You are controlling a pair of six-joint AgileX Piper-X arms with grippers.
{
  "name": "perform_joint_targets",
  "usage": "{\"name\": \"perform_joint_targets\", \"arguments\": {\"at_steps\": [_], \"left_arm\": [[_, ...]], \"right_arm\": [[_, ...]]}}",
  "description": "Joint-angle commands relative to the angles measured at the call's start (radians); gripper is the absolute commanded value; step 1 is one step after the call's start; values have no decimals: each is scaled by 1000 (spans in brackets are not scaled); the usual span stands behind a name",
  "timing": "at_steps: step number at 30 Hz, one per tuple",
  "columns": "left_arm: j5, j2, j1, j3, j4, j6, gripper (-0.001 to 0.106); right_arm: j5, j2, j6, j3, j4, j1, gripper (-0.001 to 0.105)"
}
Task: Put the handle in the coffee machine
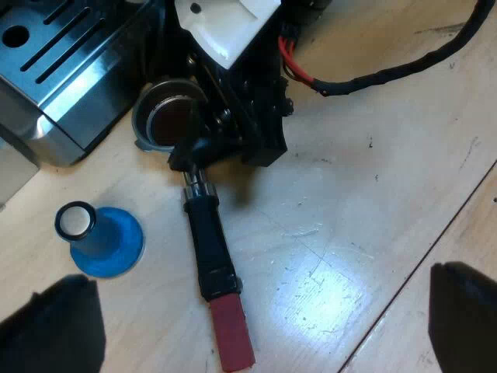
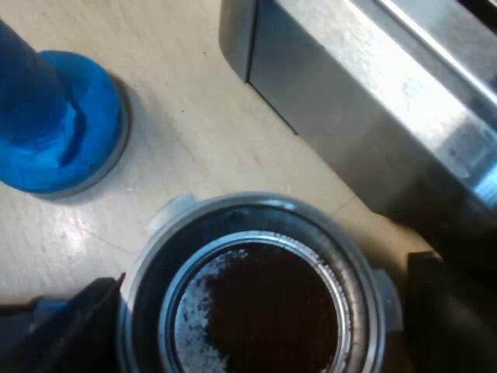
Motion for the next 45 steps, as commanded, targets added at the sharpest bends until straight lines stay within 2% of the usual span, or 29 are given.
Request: {"name": "perform_joint_targets", "arguments": {"at_steps": [1, 2, 4, 5, 7, 8, 13, 20, 25, 27, 33, 37, 39, 41, 45], "left_arm": [[-15, -1, -5, -6, 1, -6, 85], [-15, -1, -5, -6, 1, -6, 85], [-15, -1, -5, -6, 1, -6, 85], [-15, -1, -5, -6, 1, -6, 85], [-15, -1, -5, -6, 1, -6, 85], [-15, -1, -5, -6, 1, -6, 85], [-15, -1, -5, -6, -5, 0, 85], [-15, -1, -5, -6, -46, 5, 85], [-15, -1, -5, -6, -69, 46, 85], [-15, -1, -5, -6, -90, 88, 85], [-15, -1, -5, -6, -126, 113, 85], [-15, -1, -5, -2, -145, 113, 85], [-15, -1, -5, 10, -155, 113, 85], [-15, -1, -5, 28, -164, 117, 85], [10, -1, -5, 87, -193, 179, 85]], "right_arm": [[8, -3, 17, -3, 13, -2, 46], [6, -3, 17, -3, 15, -2, 42], [6, -3, 17, -3, 20, -2, 25], [6, -3, 17, -3, 23, -2, 22], [6, -3, 17, -3, 33, -2, 4], [6, -5, 18, -3, 38, -2, 0], [19, -35, 74, -3, 59, -2, 0], [127, -120, 170, -3, 167, -2, 0], [153, -162, 215, -3, 244, -2, 0], [175, -187, 251, -3, 295, -2, 0], [225, -243, 320, -3, 378, -2, 0], [263, -281, 332, -3, 411, -2, 0], [262, -299, 341, -3, 426, -2, 0], [273, -325, 376, -3, 459, -2, 0], [307, -374, 402, -3, 489, -2, 0]]}}
